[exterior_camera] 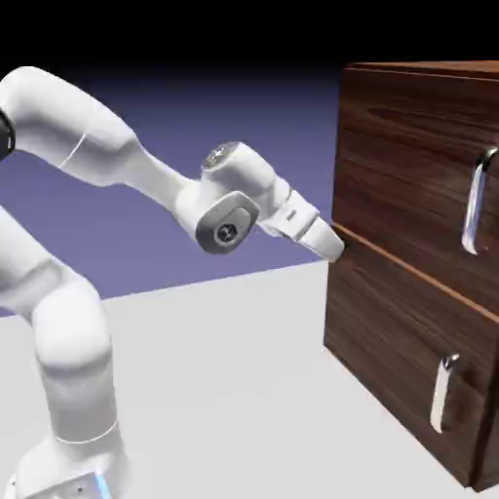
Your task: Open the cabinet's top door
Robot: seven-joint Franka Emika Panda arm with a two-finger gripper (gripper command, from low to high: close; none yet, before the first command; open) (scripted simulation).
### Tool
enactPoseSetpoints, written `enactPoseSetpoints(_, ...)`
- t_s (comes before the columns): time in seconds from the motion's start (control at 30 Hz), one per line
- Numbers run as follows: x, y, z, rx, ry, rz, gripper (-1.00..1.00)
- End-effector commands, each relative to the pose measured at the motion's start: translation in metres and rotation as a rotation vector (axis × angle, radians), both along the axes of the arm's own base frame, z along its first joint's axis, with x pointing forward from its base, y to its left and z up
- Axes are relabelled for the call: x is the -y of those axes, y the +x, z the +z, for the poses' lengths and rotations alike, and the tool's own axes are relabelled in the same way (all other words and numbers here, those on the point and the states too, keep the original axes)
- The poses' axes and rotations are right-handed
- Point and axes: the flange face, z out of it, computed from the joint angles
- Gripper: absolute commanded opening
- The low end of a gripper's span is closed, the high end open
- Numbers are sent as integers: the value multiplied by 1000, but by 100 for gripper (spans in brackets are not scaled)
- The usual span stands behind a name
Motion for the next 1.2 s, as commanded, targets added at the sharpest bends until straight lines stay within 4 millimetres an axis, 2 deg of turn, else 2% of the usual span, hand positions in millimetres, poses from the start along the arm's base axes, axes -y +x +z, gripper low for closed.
enactPoseSetpoints(0.0,-1,1,10,24,-42,44,0)
enactPoseSetpoints(0.33,-2,-6,99,259,-497,408,0)
enactPoseSetpoints(0.63,20,-21,157,435,-946,627,0)
enactPoseSetpoints(0.9,57,-31,186,529,-1362,748,0)
enactPoseSetpoints(1.17,104,-30,190,541,-1780,825,0)
